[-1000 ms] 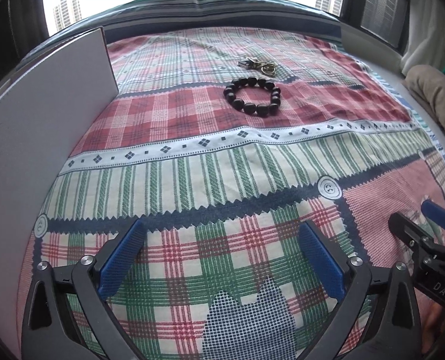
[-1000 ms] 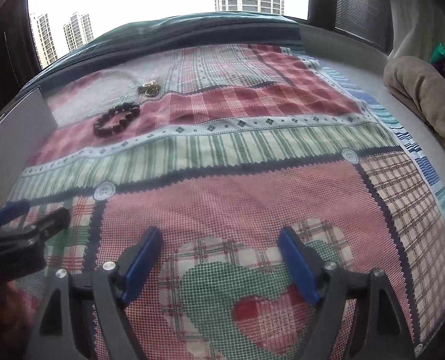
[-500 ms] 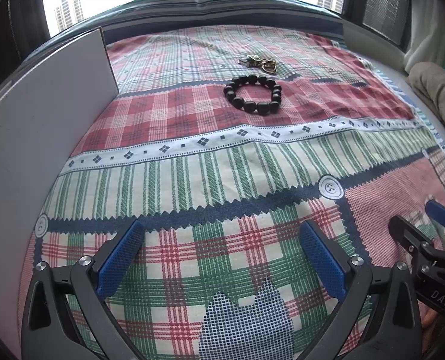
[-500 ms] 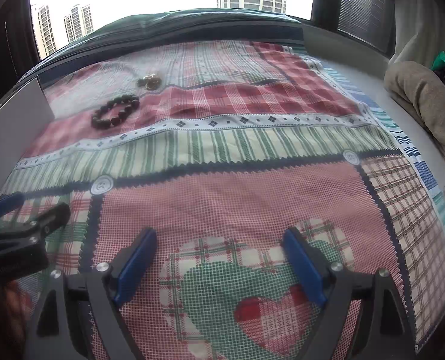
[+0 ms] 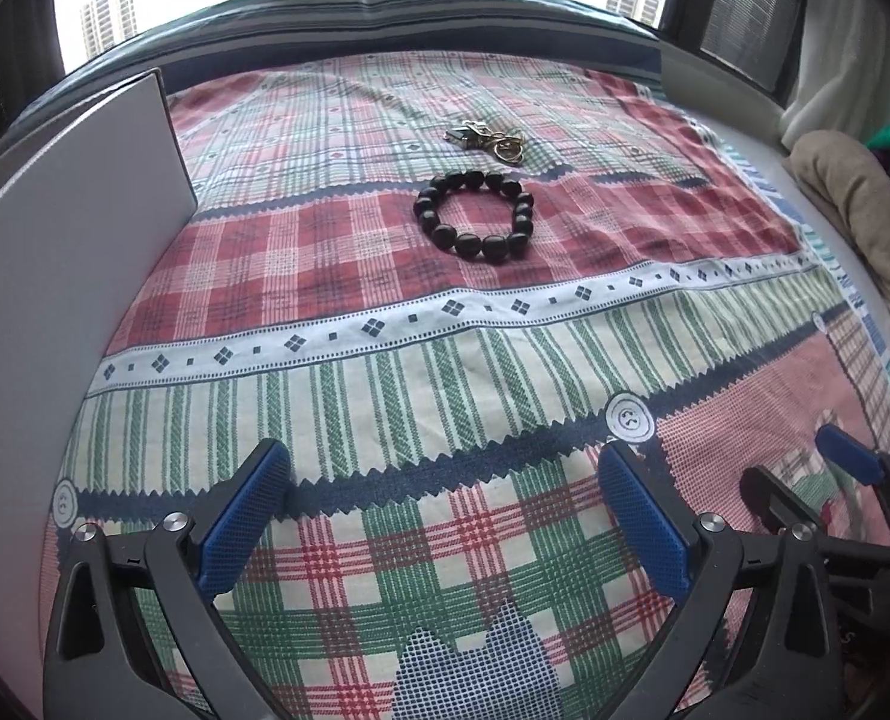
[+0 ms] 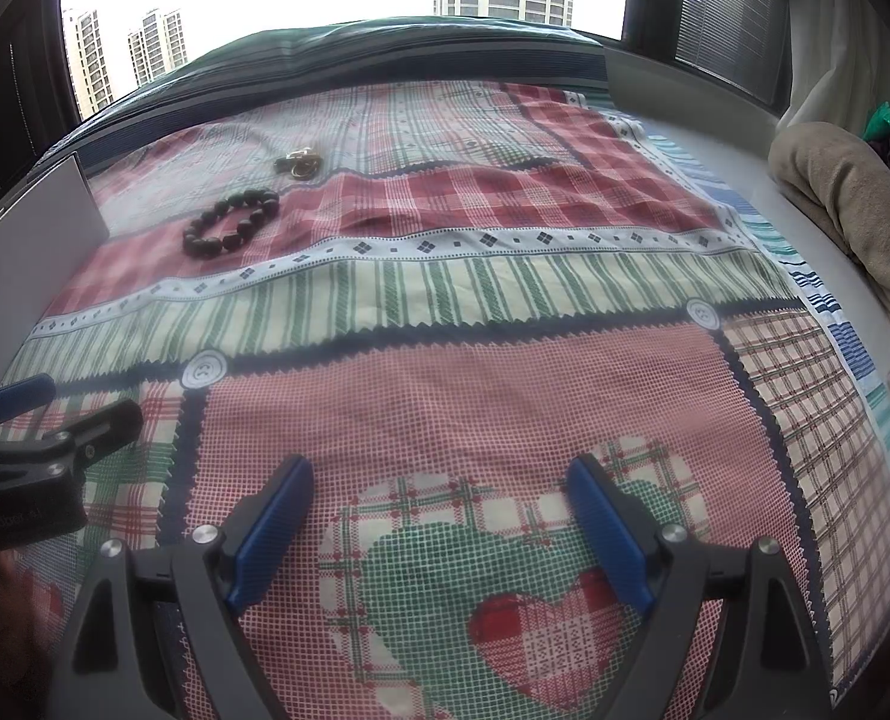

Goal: Organize jewelry
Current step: 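Grasp the black bead bracelet with the left gripper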

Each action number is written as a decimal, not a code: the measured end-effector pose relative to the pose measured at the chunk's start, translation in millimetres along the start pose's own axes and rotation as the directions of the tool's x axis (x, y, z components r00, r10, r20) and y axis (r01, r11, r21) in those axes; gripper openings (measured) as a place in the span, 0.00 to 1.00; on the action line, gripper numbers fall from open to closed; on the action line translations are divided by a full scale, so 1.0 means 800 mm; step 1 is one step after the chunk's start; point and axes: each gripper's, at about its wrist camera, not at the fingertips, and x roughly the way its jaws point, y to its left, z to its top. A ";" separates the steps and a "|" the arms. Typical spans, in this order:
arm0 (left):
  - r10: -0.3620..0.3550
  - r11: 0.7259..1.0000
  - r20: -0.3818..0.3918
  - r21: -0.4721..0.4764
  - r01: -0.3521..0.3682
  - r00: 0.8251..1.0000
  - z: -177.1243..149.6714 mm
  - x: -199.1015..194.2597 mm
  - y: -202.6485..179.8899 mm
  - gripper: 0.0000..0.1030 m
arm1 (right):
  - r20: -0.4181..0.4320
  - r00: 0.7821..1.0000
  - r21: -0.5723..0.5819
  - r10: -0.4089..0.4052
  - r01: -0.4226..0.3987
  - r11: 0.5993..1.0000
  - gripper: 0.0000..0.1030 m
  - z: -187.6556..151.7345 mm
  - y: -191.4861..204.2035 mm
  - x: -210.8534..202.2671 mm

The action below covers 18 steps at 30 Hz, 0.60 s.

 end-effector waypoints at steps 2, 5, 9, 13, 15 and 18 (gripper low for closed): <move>0.000 1.000 0.047 -0.015 0.001 0.999 0.027 0.000 -0.003 0.99 | 0.000 1.000 0.000 0.000 0.000 1.000 0.86 0.000 -0.001 0.000; 0.024 0.999 0.050 0.035 -0.026 0.998 0.070 0.028 -0.017 0.99 | 0.000 1.000 0.000 0.000 0.000 1.000 0.86 0.000 -0.001 0.000; 0.074 0.995 0.028 0.062 -0.076 0.997 0.106 0.079 -0.024 0.99 | 0.000 1.000 0.000 0.000 0.000 1.000 0.86 0.000 -0.001 0.000; 0.055 0.996 0.003 0.068 -0.055 0.998 0.112 0.107 -0.023 0.90 | -0.001 1.000 0.000 0.001 -0.001 1.000 0.86 -0.001 -0.001 0.000; 0.042 0.995 0.043 0.083 -0.046 0.998 0.108 0.098 -0.022 0.62 | 0.000 1.000 0.001 0.002 -0.002 1.000 0.86 -0.001 -0.002 0.000; 0.029 0.995 0.052 0.095 -0.033 0.998 0.103 0.087 -0.015 0.25 | -0.001 1.000 0.001 0.002 -0.002 1.000 0.86 -0.001 -0.002 0.000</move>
